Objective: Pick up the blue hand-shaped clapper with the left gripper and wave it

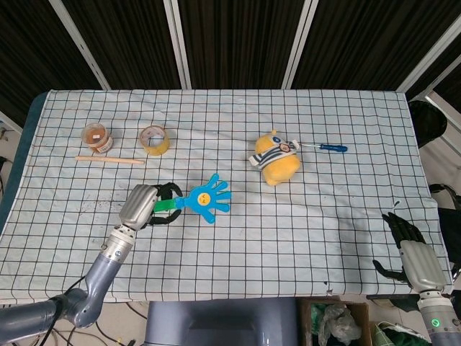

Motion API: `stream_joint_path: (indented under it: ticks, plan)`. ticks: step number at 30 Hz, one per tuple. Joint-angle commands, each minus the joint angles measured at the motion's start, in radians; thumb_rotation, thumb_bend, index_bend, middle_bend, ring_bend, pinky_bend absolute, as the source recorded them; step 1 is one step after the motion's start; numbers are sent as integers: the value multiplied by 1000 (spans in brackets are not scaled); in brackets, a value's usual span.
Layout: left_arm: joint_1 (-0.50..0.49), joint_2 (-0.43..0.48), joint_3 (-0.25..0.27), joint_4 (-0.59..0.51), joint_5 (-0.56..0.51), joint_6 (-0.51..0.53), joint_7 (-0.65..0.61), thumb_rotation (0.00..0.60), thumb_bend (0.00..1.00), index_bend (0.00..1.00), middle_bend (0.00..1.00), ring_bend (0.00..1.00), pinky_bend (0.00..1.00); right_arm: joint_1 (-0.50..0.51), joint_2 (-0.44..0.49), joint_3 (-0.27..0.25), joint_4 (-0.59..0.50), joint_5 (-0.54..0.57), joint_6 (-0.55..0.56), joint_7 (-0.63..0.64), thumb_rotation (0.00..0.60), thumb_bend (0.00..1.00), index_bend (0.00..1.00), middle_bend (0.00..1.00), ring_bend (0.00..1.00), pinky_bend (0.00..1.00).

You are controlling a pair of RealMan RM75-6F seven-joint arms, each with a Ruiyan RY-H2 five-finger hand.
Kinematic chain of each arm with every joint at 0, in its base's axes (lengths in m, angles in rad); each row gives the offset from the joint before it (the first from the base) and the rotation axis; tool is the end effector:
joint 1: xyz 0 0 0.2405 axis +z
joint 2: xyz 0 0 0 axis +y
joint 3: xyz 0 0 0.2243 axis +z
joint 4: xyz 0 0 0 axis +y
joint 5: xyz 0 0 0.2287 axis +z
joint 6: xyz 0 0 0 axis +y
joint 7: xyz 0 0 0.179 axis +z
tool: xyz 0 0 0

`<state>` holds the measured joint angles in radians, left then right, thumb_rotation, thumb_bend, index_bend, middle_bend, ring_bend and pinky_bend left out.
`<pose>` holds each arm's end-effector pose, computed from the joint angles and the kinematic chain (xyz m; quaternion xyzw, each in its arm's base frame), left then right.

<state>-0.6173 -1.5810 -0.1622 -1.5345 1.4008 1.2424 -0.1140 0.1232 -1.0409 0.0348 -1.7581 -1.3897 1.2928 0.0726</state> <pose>-0.0906 0.3229 -0.0167 -0.6201 -0.4440 -0.5659 0.3131 -0.2886 -0.2160 0.1078 0.5783 -0.5014 0.3595 0.5337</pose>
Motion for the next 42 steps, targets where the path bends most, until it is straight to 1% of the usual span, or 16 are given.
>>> stream_joint_path:
  ticks: [1, 7, 12, 17, 20, 22, 24, 26, 32, 35, 38, 40, 42]
  plan:
    - [29, -4, -7, -59, 93, 99, -93, 600, 511, 736, 762, 598, 703, 0, 0, 0, 0, 0, 0, 1, 600, 225, 47, 0, 0, 56]
    - [69, -8, -2, -102, 199, 234, -210, 600, 511, 738, 766, 605, 709, 0, 1, 0, 2, -2, 1, 2, 600, 225, 47, 0, 0, 56]
    - [92, 0, -2, -110, 265, 319, -266, 600, 511, 739, 767, 606, 710, 0, 1, 0, 2, -2, 0, 2, 600, 224, 47, 0, 0, 56]
    - [106, 9, -1, -103, 306, 369, -298, 600, 511, 740, 767, 606, 710, 0, 0, 0, 1, -1, 0, -2, 600, 224, 47, 0, 0, 56]
    - [113, 14, 3, -89, 305, 372, -299, 600, 511, 740, 768, 606, 710, 0, -1, 0, 1, 1, 0, -3, 600, 224, 47, 0, 0, 56]
    - [120, 24, 7, -83, 274, 347, -261, 600, 510, 739, 769, 606, 710, -1, -1, 0, 0, 2, 0, -4, 600, 224, 46, 0, 0, 56]
    - [128, 31, 1, -95, 209, 308, -199, 600, 510, 739, 769, 606, 710, -1, -1, 0, 0, 2, -1, -4, 600, 224, 47, 0, 0, 56]
    - [135, 45, -20, -135, 104, 252, -110, 600, 510, 739, 770, 607, 712, -1, -1, 0, -1, 2, 0, -5, 600, 224, 47, 0, 0, 56]
    - [141, 62, -90, -224, -153, 170, 83, 600, 510, 739, 771, 608, 715, -1, -1, 1, -1, 2, 0, -4, 600, 224, 47, 0, 0, 56]
    - [136, 75, -116, -281, -243, 149, 166, 600, 510, 739, 770, 608, 716, -1, -1, 0, -2, 2, 0, -4, 600, 224, 47, 0, 0, 56]
    - [134, 79, -128, -327, -258, 152, 201, 600, 510, 739, 771, 608, 716, -1, -2, 0, -2, 1, 0, -5, 600, 225, 47, 0, 0, 56]
    - [131, 81, -122, -365, -198, 154, 172, 600, 509, 740, 771, 608, 716, -2, -2, 0, -2, 1, 1, -6, 600, 224, 47, 0, 0, 56]
    - [133, 87, -113, -380, -148, 153, 135, 600, 509, 740, 771, 608, 715, -2, -2, 1, -2, 2, 1, -5, 600, 224, 47, 0, 0, 56]
